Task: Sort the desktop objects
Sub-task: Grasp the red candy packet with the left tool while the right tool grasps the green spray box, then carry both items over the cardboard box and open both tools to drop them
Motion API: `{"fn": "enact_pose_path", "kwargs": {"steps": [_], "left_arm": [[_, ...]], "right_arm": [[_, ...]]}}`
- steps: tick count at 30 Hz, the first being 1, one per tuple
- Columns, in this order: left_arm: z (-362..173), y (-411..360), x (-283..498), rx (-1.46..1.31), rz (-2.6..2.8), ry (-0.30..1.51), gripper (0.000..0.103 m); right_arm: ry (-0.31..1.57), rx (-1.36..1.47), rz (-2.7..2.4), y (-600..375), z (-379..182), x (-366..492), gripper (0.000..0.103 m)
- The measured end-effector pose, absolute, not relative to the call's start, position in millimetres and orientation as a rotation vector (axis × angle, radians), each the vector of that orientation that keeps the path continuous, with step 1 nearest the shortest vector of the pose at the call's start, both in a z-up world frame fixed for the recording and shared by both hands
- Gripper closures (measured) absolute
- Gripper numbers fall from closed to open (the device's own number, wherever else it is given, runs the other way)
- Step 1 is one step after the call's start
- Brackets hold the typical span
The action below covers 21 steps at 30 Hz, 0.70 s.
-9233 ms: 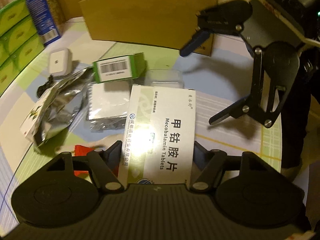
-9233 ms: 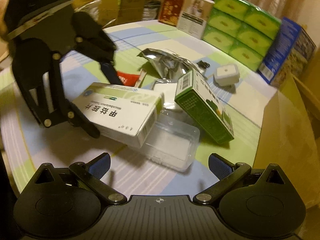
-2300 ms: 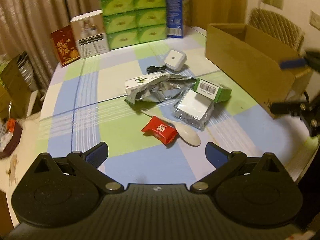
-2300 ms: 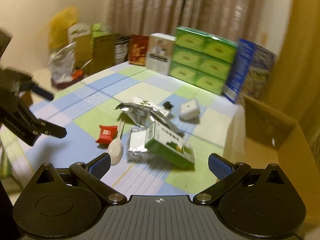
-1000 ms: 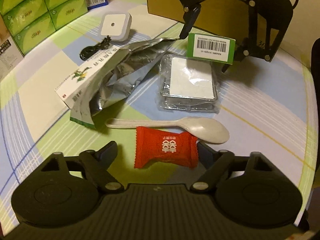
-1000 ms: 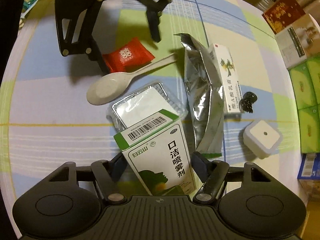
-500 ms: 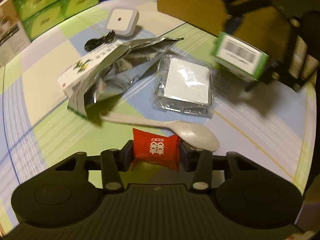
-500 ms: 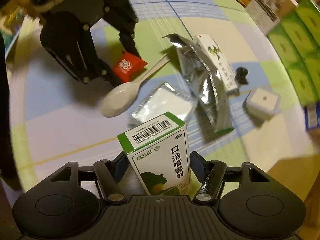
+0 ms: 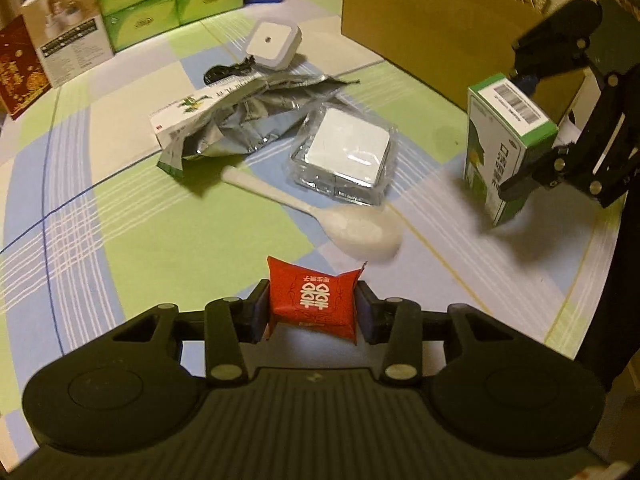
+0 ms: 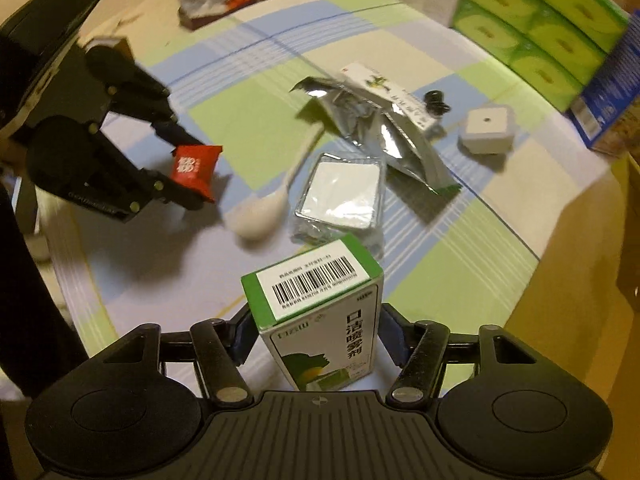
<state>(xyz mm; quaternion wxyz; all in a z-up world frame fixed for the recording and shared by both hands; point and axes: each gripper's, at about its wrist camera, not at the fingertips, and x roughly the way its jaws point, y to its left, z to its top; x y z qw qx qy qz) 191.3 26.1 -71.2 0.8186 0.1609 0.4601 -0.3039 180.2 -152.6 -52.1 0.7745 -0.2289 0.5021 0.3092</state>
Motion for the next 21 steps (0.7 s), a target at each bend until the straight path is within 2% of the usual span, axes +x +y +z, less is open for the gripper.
{"fn": "enact_pose_path", "kwargs": {"steps": [9, 21], "left_arm": [[-46.2, 16.9, 176.4, 0.300, -0.615, 0.943, 0.065], [6.1, -19.3, 162.8, 0.308, -0.624, 0.872, 0.065]], "right_arm": [[1.037, -0.404, 0.619, -168.9, -31.2, 165.5, 0.044], [0.937, -0.329, 0.567, -196.0, 43.1, 154.7, 0.044]]}}
